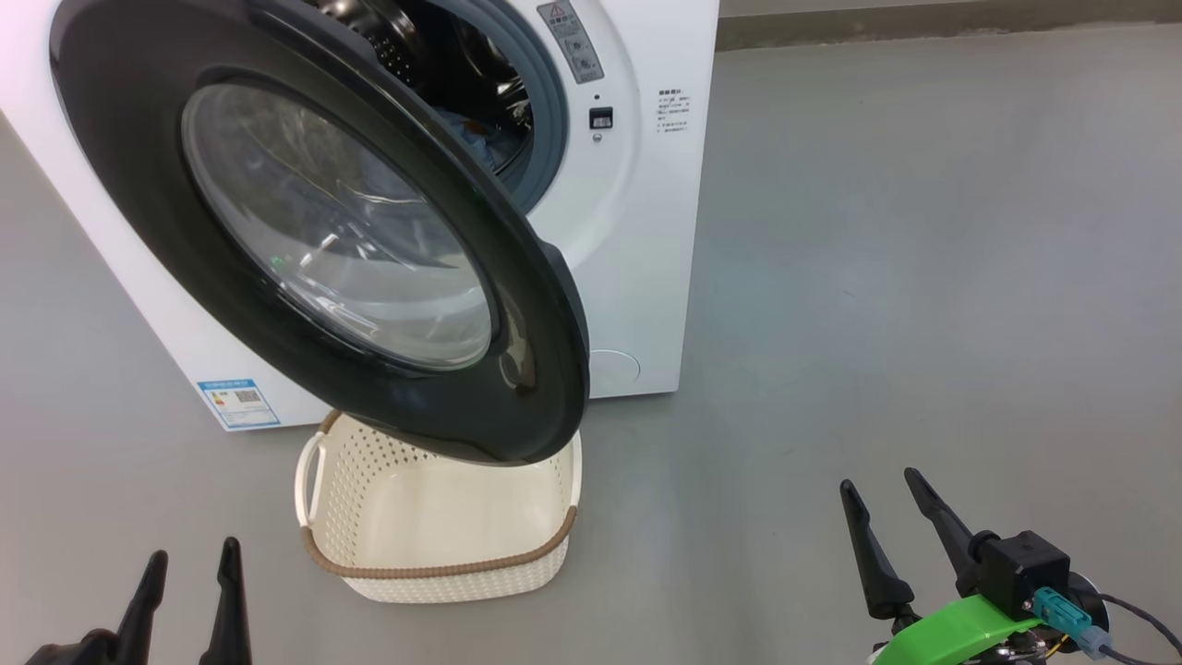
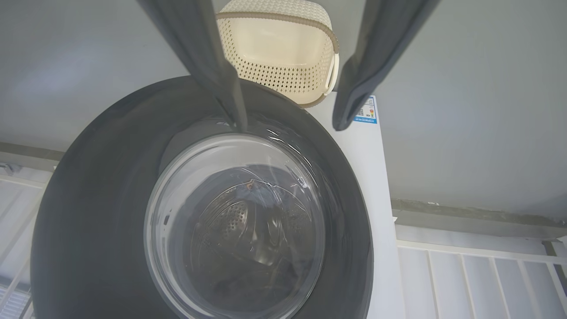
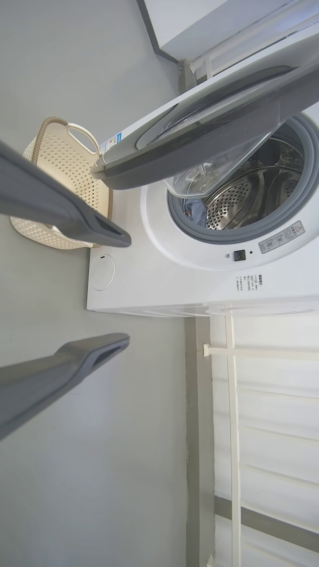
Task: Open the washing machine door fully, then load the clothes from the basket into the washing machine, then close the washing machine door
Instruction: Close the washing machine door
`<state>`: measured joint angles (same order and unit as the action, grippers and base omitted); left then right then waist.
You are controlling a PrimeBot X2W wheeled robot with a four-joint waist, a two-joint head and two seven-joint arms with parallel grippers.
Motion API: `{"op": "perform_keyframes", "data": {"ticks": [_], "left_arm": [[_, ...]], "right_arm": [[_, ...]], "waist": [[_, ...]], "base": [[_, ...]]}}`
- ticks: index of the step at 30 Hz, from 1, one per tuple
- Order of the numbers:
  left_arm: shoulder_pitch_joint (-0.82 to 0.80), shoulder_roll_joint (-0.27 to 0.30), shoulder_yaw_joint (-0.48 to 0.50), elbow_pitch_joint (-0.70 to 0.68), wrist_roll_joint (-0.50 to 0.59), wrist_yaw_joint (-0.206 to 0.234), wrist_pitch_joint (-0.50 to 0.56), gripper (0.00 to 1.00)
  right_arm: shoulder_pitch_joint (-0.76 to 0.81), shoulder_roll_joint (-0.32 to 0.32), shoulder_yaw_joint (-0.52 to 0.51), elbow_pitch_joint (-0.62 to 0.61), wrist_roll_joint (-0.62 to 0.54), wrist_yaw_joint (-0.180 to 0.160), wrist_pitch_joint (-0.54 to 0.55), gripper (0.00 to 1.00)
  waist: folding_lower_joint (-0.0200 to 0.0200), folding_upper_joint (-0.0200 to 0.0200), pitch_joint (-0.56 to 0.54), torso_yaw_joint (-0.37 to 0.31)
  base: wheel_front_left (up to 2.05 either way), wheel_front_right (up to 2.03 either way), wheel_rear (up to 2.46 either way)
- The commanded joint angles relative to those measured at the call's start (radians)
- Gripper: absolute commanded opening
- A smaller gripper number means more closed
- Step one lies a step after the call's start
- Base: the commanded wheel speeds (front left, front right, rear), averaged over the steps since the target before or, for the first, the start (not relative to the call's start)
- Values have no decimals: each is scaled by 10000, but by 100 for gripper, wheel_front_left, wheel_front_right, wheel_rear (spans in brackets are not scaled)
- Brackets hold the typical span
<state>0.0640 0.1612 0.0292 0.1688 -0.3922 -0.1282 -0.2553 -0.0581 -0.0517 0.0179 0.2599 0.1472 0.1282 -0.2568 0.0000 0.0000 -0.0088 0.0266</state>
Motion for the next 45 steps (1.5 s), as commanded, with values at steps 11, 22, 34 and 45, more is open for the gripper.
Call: {"op": "perform_keyframes", "data": {"ticks": [11, 22, 34, 45], "left_arm": [[-185, 93, 450, -143, 53, -25, -64, 100], [-198, 87, 449, -143, 124, -25, -64, 100], [-138, -27, 511, -274, 198, -25, -65, 100], [-168, -165, 422, -352, 187, -25, -65, 100]], "right_arm": [[-105, 14, 202, -246, -119, 25, -49, 50], [-28, 14, 152, -389, -87, 25, -49, 0], [-282, 14, 373, -933, 301, 25, -49, 0], [-1970, 15, 1468, -2764, 440, 25, -49, 0]], "waist": [[0, 0, -40, 16], [0, 0, -35, 46], [0, 0, 11, 348], [0, 0, 28, 842]], "base": [[0, 0, 0], [0, 0, 0], [0, 0, 0], [0, 0, 0]]}}
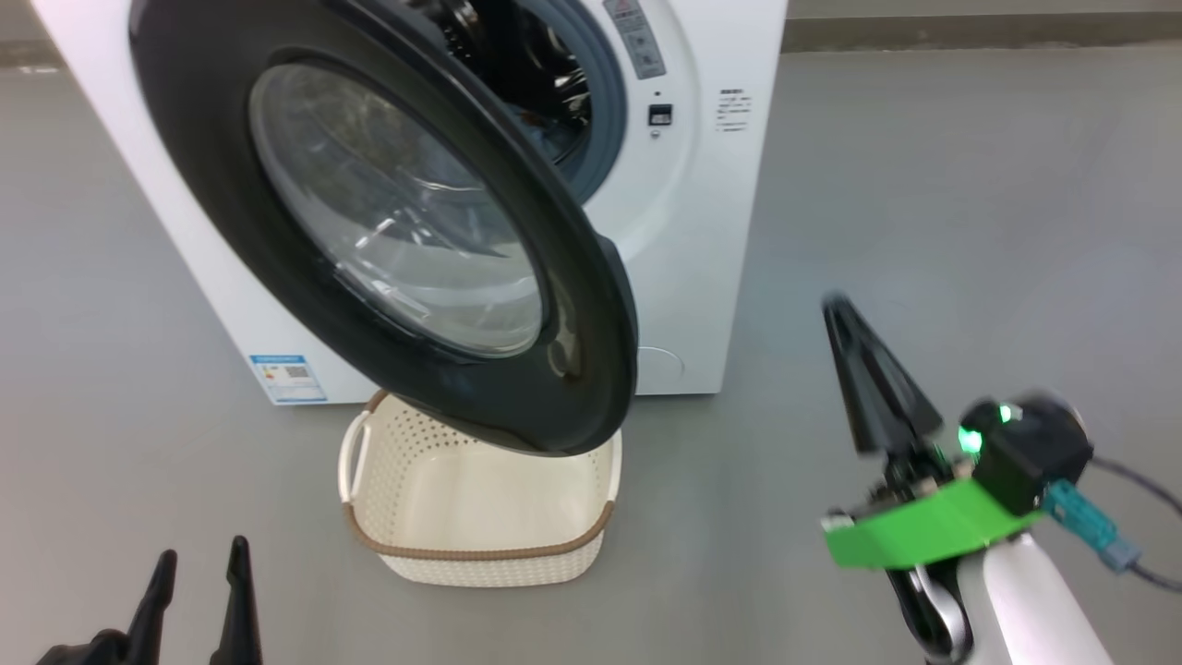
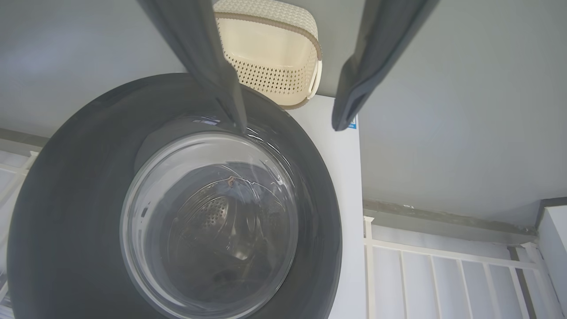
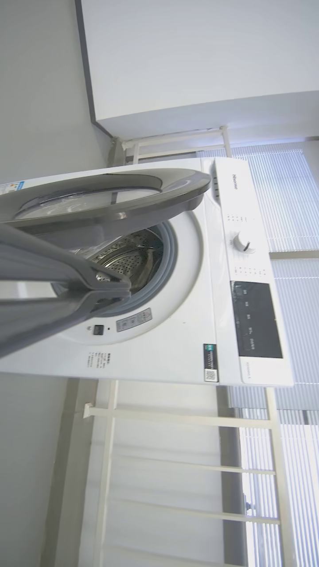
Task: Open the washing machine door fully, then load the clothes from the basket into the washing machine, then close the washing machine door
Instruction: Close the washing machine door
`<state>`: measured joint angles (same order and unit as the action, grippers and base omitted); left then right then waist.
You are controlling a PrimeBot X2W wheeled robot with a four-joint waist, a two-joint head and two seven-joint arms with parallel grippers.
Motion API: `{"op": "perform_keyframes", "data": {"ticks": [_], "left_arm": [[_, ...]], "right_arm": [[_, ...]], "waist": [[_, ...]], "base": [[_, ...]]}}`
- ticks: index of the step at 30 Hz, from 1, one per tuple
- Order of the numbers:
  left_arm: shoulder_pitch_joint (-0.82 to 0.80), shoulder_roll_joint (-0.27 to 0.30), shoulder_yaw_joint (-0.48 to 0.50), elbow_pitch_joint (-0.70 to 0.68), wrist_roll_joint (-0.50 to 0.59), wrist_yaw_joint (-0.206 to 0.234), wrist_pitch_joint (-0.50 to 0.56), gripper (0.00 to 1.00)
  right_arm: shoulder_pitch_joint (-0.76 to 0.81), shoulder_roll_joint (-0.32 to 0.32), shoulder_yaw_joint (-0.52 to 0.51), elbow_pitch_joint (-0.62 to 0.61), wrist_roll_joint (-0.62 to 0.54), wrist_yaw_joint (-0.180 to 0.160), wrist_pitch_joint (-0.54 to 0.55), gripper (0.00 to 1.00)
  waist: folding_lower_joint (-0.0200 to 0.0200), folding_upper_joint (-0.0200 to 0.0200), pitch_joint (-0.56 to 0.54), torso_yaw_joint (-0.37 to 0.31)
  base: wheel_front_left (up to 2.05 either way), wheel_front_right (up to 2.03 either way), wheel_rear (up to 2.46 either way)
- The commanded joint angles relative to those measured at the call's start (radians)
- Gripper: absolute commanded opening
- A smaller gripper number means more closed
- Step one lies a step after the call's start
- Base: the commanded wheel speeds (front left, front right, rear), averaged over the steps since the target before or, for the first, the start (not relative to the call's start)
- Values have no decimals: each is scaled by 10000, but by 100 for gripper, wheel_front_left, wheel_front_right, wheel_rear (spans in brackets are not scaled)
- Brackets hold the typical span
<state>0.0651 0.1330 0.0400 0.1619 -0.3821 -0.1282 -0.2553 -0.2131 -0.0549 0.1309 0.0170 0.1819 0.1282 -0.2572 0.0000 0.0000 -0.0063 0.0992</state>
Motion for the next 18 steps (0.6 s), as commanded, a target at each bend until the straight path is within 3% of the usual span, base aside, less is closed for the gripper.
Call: {"op": "perform_keyframes", "data": {"ticks": [1, 7, 12, 18], "left_arm": [[-192, 98, 282, -294, 87, -25, -65, 100], [-211, -83, 60, -401, 39, -25, -65, 100], [-253, -197, -227, -515, -50, -25, -65, 100], [-390, -317, -593, -655, -254, -25, -65, 100]], "right_arm": [[-649, 47, 486, -506, 118, 25, -46, 0], [-1713, 47, 1501, -901, 485, 25, -46, 0], [-1938, 47, 2323, -90, 723, 25, -46, 0], [-1988, 47, 2590, 1160, 926, 25, -46, 0]], "waist": [[0, 0, 6, 189], [0, 0, 16, 723], [0, 0, 105, 1340], [0, 0, 445, 2090]], "base": [[0, 0, 0], [0, 0, 0], [0, 0, 0], [0, 0, 0]]}}
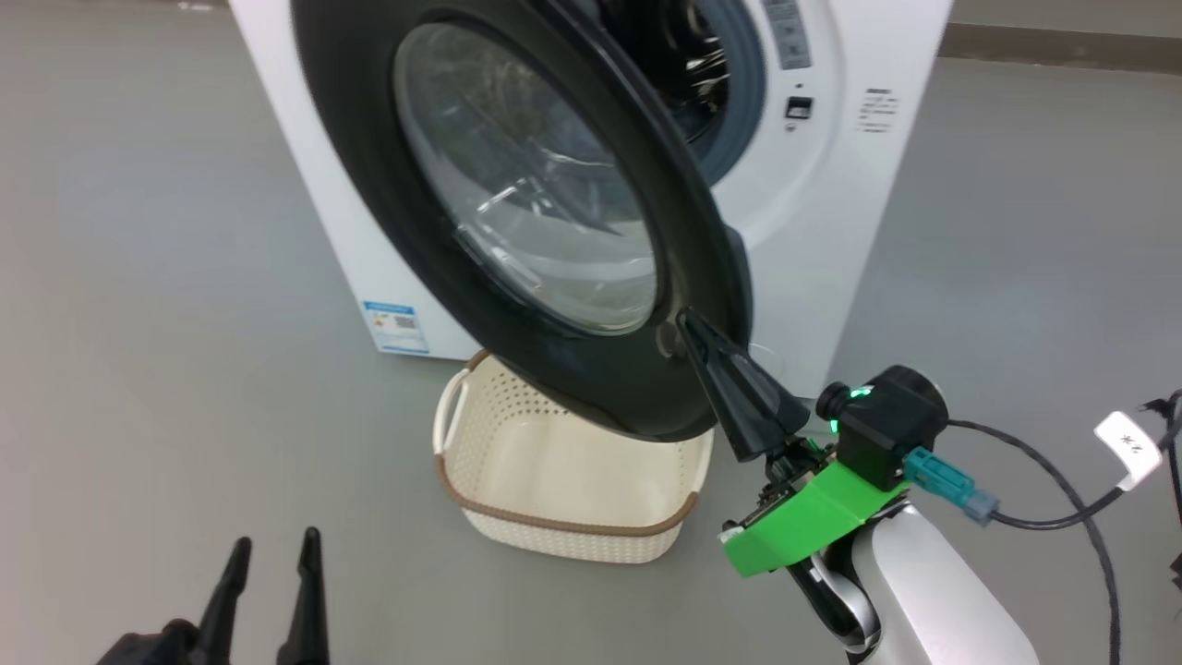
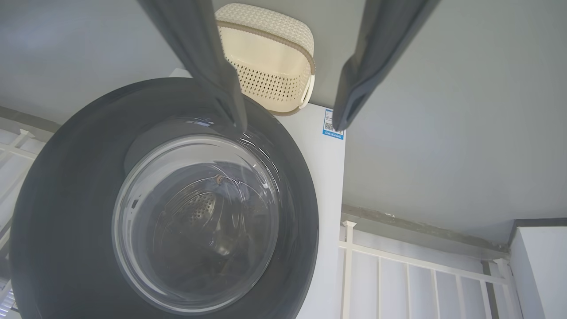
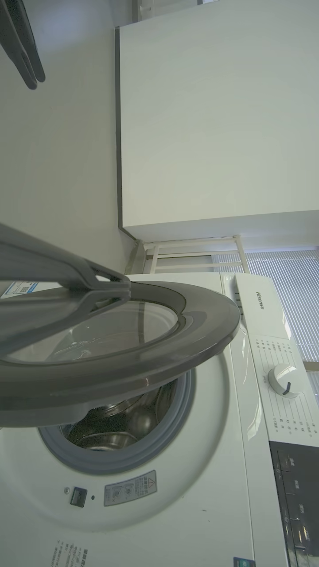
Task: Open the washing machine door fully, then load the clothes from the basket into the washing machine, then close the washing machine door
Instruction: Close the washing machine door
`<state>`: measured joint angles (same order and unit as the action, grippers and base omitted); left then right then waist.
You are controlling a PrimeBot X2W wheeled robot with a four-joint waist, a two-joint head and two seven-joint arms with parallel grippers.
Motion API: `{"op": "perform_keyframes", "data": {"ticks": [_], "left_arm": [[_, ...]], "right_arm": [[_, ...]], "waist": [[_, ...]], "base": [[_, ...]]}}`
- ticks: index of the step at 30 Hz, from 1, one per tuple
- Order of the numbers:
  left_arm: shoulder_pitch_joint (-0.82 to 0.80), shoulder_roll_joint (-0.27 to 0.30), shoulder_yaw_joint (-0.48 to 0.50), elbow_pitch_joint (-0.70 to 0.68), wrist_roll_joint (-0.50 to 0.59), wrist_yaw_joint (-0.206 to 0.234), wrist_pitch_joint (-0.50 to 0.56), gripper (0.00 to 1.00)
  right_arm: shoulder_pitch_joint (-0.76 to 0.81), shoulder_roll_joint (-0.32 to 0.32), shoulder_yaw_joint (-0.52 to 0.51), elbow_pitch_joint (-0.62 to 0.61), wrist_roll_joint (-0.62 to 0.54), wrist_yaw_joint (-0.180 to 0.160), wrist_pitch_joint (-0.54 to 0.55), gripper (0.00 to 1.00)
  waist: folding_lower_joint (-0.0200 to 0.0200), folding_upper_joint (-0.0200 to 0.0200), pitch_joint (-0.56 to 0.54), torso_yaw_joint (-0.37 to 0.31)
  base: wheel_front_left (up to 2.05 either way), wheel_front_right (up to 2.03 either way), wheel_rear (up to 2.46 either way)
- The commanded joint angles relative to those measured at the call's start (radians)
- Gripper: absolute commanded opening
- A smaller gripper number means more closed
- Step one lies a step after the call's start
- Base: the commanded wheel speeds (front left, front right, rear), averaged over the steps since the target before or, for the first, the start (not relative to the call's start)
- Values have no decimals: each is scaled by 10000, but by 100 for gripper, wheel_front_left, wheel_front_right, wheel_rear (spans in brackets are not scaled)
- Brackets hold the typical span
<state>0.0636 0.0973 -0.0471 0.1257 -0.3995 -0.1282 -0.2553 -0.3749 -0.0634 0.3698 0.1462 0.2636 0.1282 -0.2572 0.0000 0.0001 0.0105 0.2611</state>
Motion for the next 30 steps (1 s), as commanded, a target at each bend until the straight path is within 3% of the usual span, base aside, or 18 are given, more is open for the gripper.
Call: {"op": "perform_keyframes", "data": {"ticks": [1, 12, 30], "left_arm": [[-400, 20, 191, -301, -116, -25, -65, 100], [-657, 16, -294, -269, -389, -25, -65, 100], [-1031, -27, -359, -407, -643, -25, -65, 100]], "right_arm": [[-395, 132, 232, 81, 100, 25, -46, 0], [-849, 132, -90, 1527, 243, 25, -46, 0], [-1362, 132, -981, 1951, -435, 25, -46, 0]], "waist": [[0, -1, 352, 593], [0, -1, 725, 1281], [0, -1, 1372, 1223]], "base": [[0, 0, 0], [0, 0, 0], [0, 0, 0]]}}
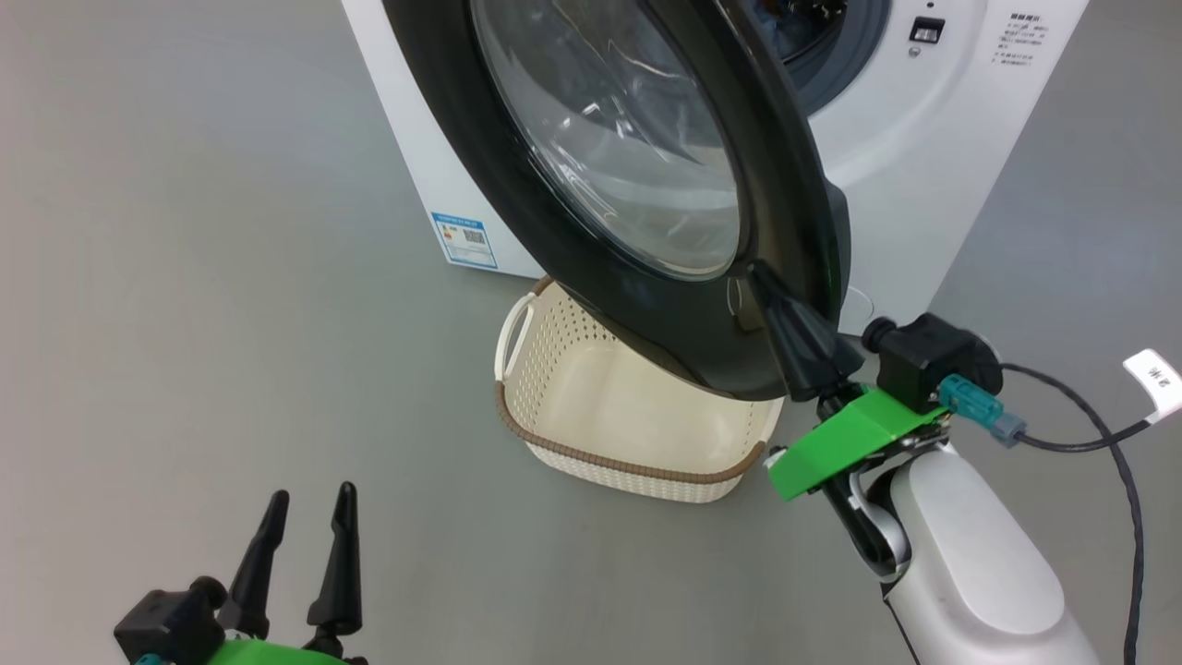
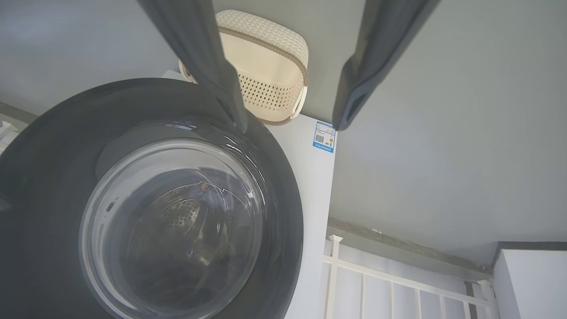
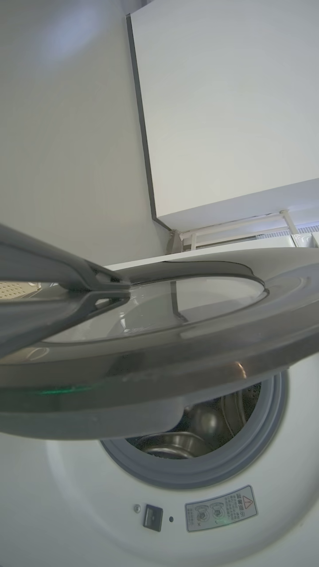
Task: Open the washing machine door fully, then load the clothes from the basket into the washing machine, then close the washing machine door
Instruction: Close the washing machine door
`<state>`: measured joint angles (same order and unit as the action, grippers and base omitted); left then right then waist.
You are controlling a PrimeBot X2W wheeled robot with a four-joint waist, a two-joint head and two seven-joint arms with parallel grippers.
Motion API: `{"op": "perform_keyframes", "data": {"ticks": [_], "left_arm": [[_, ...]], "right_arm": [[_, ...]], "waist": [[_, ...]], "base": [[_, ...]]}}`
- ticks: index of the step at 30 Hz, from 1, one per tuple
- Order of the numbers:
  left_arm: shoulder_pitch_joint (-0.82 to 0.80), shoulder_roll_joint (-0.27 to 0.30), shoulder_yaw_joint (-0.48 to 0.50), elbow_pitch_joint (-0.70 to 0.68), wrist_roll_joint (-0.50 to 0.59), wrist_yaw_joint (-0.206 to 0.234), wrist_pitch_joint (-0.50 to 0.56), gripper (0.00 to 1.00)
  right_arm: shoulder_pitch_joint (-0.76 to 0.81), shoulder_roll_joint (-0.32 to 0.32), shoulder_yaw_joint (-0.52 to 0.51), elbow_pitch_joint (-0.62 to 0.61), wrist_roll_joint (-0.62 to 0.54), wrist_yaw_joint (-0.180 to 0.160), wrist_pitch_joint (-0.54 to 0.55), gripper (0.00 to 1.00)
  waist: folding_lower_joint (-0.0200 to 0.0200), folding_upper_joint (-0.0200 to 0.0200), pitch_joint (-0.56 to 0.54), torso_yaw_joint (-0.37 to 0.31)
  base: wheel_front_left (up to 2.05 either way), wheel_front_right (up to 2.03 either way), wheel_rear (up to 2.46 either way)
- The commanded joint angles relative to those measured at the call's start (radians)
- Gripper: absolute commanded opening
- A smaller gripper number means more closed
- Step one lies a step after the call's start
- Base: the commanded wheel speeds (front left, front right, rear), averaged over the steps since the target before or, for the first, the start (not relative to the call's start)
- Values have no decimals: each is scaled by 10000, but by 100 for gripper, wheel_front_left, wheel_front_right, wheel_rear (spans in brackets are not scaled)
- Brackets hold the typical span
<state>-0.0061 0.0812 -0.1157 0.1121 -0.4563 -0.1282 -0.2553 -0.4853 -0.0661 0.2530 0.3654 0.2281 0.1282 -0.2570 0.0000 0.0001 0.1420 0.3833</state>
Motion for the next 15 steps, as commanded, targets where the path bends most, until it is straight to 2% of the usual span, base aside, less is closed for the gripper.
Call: {"op": "perform_keyframes", "data": {"ticks": [1, 15], "left_arm": [[-362, 136, 305, -281, -95, -25, -65, 100], [-598, 190, 264, -228, -268, -25, -65, 100]], "right_arm": [[-289, 158, 143, -239, -114, 25, -48, 0], [-648, 158, -334, -280, -392, 25, -48, 0]], "waist": [[0, -1, 97, 11], [0, -1, 487, 112]], "base": [[0, 0, 0], [0, 0, 0]]}}
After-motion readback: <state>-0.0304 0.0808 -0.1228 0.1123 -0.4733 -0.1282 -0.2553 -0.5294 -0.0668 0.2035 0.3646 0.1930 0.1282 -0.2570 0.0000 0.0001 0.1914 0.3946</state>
